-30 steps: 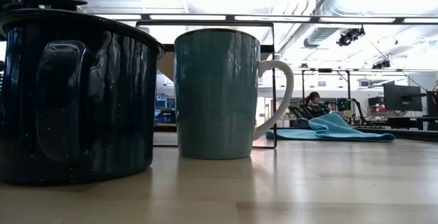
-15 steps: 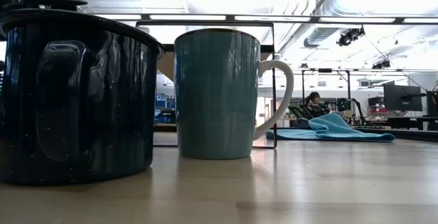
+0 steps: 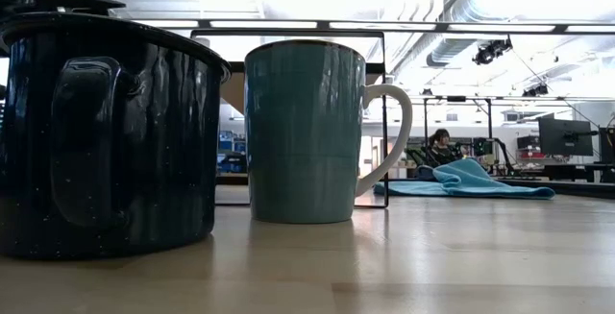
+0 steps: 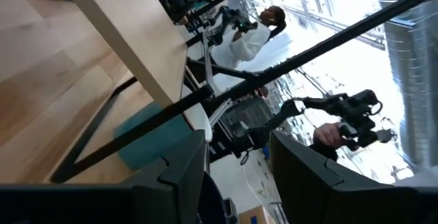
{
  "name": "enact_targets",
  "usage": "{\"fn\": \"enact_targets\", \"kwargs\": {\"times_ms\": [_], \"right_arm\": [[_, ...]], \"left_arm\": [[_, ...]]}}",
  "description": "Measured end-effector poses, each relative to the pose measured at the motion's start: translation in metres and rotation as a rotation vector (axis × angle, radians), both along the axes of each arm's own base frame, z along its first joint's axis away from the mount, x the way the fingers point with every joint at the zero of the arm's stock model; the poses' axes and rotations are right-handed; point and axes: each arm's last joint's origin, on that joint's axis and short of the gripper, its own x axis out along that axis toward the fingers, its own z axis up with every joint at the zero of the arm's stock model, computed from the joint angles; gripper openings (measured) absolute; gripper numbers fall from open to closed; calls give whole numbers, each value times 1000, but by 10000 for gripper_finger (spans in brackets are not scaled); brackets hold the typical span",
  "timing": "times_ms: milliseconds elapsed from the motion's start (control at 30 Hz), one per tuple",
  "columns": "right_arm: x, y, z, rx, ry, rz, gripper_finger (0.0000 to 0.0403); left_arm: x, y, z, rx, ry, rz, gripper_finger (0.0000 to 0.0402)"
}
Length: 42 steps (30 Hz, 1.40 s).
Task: Stack small to large cups/mugs on shelf
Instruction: Put the dark blue mug on the shelf
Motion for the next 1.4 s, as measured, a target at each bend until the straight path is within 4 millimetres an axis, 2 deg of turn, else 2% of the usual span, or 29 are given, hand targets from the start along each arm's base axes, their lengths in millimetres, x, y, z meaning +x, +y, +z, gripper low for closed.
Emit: {"fn": "enact_targets", "kwargs": {"times_ms": [133, 333, 700, 1000, 1400], "right_arm": [[-5, 5, -18, 6, -106, 2, 137], [-12, 11, -49, 55, -202, -57, 137], [-9, 18, -94, 125, -241, -155, 137], [-4, 19, -110, 161, -198, -194, 137], [-3, 19, -114, 170, -153, -210, 137]], "left_arm": [[0, 0, 2, 13, -25, 6, 152], [-1, 2, 11, 121, -119, 89, 152], [-2, 6, 15, 257, -150, 225, 152], [-1, 3, 15, 251, -145, 195, 152], [7, -27, 9, 167, -64, 37, 152]]}}
